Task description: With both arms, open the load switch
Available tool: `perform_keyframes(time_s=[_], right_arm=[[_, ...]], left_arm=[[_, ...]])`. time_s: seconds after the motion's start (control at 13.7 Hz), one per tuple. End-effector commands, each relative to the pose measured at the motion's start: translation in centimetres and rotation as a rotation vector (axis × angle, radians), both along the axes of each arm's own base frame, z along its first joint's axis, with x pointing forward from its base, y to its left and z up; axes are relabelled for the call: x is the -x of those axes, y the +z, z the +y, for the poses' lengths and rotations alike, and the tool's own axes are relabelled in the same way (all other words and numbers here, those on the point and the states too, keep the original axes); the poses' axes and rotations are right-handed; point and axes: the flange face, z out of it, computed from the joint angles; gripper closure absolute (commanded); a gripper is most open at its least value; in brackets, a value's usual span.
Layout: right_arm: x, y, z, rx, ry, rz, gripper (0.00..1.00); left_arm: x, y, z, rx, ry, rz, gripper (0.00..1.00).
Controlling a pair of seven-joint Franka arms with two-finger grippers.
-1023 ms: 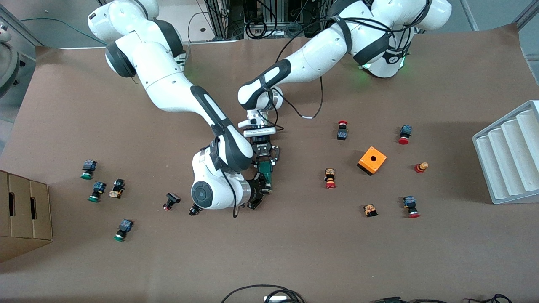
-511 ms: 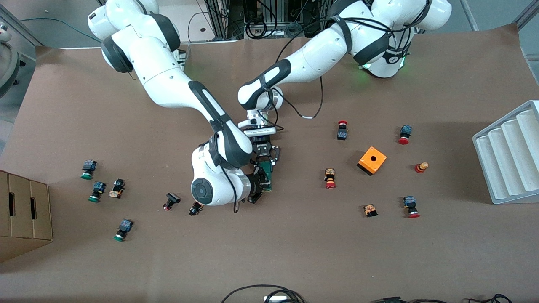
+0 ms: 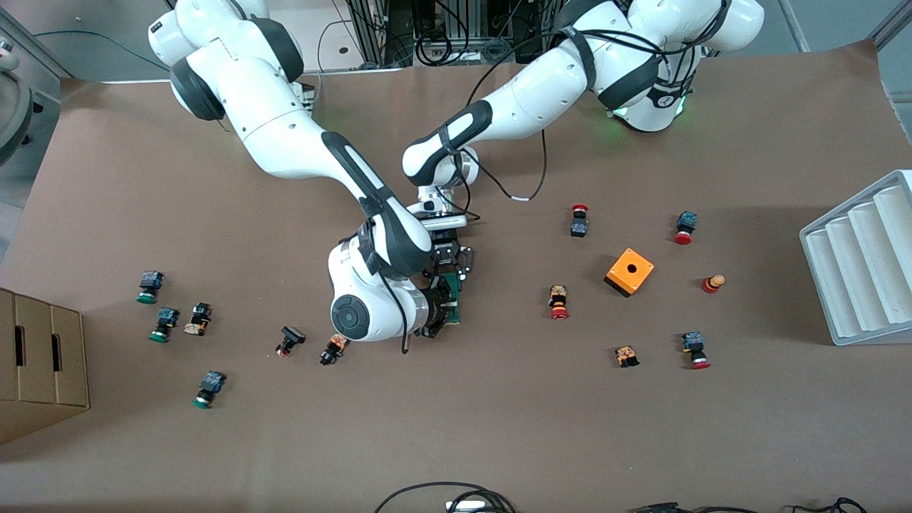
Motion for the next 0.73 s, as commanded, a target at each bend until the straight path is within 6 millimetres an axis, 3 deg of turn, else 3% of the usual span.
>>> perform_keyframes(time_s=[0.0,0.66], right_arm=[[1.8,1.0,0.4,0.0,0.031,0.045,0.82],[1.7,2.8,0.5,-0.009,0.034,0.027,0.82]], left_arm=[[0.3,-0.2,-0.6,0.019,-0.003,0.001,0.53],[0.5,-0.3,-0.6,0.019,-0.005,0.002,0.53]])
